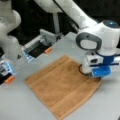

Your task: Folding a towel twice

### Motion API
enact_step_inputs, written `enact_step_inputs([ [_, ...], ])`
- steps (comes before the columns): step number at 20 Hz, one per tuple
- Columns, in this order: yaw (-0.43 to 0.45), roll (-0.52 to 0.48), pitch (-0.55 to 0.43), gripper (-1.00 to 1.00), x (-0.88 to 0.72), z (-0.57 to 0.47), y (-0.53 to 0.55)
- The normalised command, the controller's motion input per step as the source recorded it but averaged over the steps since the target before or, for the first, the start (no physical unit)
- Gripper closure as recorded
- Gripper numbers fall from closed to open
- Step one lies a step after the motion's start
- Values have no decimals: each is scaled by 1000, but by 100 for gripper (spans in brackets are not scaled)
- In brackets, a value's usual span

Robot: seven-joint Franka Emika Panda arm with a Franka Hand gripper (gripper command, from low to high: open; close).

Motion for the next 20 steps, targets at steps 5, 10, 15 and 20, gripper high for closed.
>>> enact_step_inputs([
  [5,-138,210,-144,100,-780,-56,-97],
  [10,-219,155,-181,100,-679,-84,8],
  [15,-301,86,-229,100,-533,-70,-32],
  [20,-355,29,-268,100,-580,-71,-148],
])
